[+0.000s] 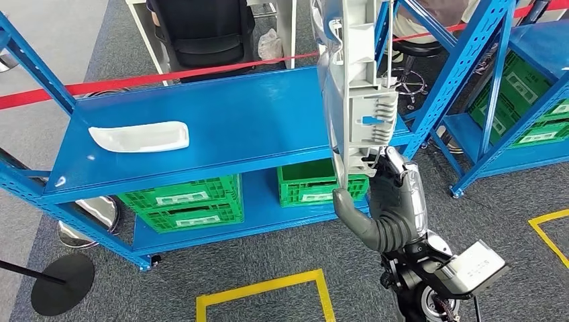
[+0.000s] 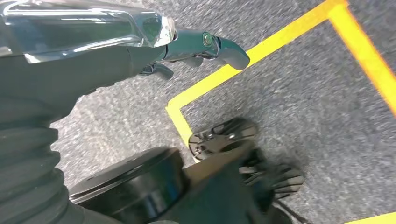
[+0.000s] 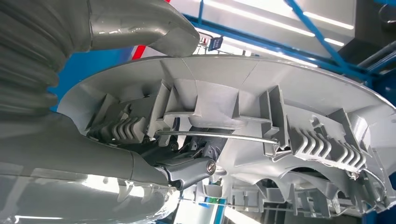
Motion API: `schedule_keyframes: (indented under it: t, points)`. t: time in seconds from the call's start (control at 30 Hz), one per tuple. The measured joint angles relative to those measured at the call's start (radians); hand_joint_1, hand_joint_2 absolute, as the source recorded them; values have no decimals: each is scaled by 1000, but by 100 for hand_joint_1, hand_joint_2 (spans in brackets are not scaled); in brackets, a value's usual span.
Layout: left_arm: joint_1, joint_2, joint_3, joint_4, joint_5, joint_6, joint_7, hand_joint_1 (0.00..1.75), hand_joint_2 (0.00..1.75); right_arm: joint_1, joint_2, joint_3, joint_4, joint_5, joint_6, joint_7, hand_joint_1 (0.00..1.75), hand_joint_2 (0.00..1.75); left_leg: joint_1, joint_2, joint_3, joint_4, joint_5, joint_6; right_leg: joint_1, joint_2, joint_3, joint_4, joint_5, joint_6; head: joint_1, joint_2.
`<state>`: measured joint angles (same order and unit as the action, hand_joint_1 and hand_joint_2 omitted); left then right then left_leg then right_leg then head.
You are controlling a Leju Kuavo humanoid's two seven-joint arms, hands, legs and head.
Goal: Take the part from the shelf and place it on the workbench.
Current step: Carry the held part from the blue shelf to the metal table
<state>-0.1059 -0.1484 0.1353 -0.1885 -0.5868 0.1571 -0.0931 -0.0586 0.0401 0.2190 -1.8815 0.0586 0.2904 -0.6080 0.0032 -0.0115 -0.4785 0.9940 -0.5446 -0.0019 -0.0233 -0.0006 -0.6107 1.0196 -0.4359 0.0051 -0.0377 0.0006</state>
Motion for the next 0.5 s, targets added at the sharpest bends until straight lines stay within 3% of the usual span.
schedule_keyframes:
  t: [0.03, 0.1, 0.13, 0.2, 0.27, 0.3, 0.33, 0.37, 0.43, 0.5]
  points:
    - [-1, 1, 0, -1, 0, 0, 0, 0, 175, 0, 1, 0, -2, -2, 2, 0, 175, 175, -3, -1, 10, -20, -2, 3, 0, 0, -1, -1, 6, 7, 0, 0]
    - [0, 2, 0, -1, -2, 0, 0, 0, 175, 0, 2, -1, -4, -9, 6, 1, 175, 175, -5, 1, 2, -24, 9, 14, -3, 0, -4, -3, 15, 21, 0, 0]
    - [0, 2, 0, -1, -4, 0, 0, 0, 175, 1, 2, -1, -4, -12, 7, 1, 175, 175, -4, 3, -6, -25, 18, 22, -4, 0, -11, 6, 4, 26, 1, 0]
    - [-1, 3, 0, -1, -7, -1, -1, 0, 175, 3, 2, -2, -5, -16, 7, 0, 175, 175, 0, 9, -26, -29, 40, 39, -4, 1, -40, 75, -68, 31, 6, 0]
    - [0, 3, 0, -1, -9, -2, -1, 0, 175, 11, 1, -3, -6, -17, 5, -4, 175, 175, -2, 11, -50, -26, 59, 46, -3, 1, -77, 205, -155, 37, 10, 0]
    - [1, 3, 0, -1, -10, -3, -1, 0, 175, 16, 0, -4, -6, -17, 3, -7, 175, 175, -3, 11, -64, -23, 68, 47, -3, 1, -85, 259, -175, 38, 10, 0]
    - [1, 3, 0, -1, -10, -3, -1, 0, 175, 20, 0, -5, -6, -17, 2, -9, 175, 175, -4, 12, -78, -19, 75, 46, -3, 1, -79, 283, -174, 38, 10, 0]
    - [1, 4, 0, -1, -11, -5, -1, 0, 175, 24, 0, -6, -6, -17, 0, -10, 175, 175, -4, 12, -92, -14, 82, 45, -2, 1, -54, 269, -155, 36, 10, 0]
    - [1, 3, 0, -1, -14, -10, -1, 0, 175, 24, 0, -8, -8, -16, -2, -11, 175, 175, -4, 12, -115, -1, 92, 40, -1, 1, 41, 144, -111, 28, 10, 0]
    - [1, 3, 0, -1, -18, -14, -1, 0, 175, 23, 0, -12, -12, -15, -4, -11, 175, 175, -5, 12, -131, 10, 103, 31, 3, 1, 121, 16, -104, 19, 9, 0]
